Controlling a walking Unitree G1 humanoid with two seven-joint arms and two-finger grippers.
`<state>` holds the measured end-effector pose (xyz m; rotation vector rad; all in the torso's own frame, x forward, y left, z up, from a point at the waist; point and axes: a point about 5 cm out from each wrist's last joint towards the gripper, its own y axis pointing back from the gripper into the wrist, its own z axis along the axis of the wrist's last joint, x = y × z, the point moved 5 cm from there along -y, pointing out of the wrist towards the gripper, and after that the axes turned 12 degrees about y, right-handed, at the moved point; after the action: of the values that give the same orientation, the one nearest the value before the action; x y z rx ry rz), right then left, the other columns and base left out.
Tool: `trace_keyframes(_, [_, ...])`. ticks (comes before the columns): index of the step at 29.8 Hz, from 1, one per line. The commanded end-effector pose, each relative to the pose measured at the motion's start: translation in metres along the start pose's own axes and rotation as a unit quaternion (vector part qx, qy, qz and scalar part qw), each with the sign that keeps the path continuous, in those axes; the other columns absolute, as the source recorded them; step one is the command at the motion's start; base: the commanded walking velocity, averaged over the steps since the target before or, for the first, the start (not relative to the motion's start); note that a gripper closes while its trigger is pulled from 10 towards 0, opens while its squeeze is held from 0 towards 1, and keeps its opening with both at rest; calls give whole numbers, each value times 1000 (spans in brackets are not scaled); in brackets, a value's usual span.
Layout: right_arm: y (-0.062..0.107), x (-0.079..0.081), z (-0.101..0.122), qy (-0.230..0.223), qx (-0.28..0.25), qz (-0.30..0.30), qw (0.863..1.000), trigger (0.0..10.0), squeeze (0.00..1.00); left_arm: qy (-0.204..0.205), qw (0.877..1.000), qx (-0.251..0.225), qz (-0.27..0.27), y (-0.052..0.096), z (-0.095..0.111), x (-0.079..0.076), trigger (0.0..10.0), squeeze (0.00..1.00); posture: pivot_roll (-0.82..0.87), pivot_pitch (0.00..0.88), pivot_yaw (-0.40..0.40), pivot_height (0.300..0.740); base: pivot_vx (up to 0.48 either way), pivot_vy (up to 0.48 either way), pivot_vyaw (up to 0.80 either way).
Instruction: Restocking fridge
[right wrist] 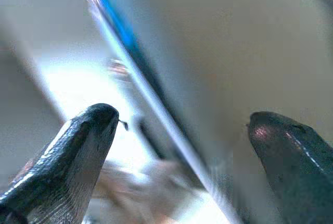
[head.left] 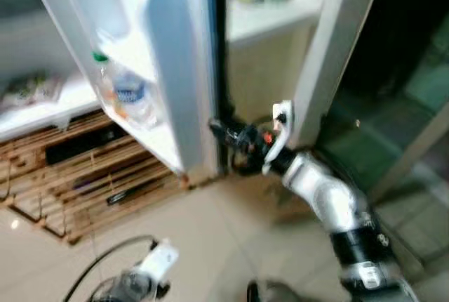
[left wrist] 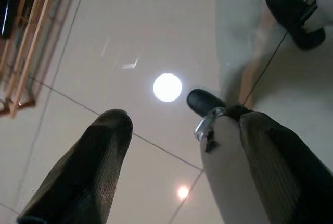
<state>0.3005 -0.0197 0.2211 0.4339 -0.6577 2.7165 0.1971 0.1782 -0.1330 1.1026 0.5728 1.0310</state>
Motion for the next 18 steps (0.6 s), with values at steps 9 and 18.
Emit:
trace_keyframes(9, [97, -53, -60, -25, 141, -200, 969, 10000, 0, -21, 1000, -6, 3, 1, 3, 7, 10000, 0, -184, 0, 62, 740, 0, 0, 0])
trace_keyframes(18, [150, -124, -78, 169, 247, -436, 849, 10000, 0, 26, 983, -179, 40, 13, 80, 23, 10000, 0, -162, 0, 38, 740, 0, 0, 0])
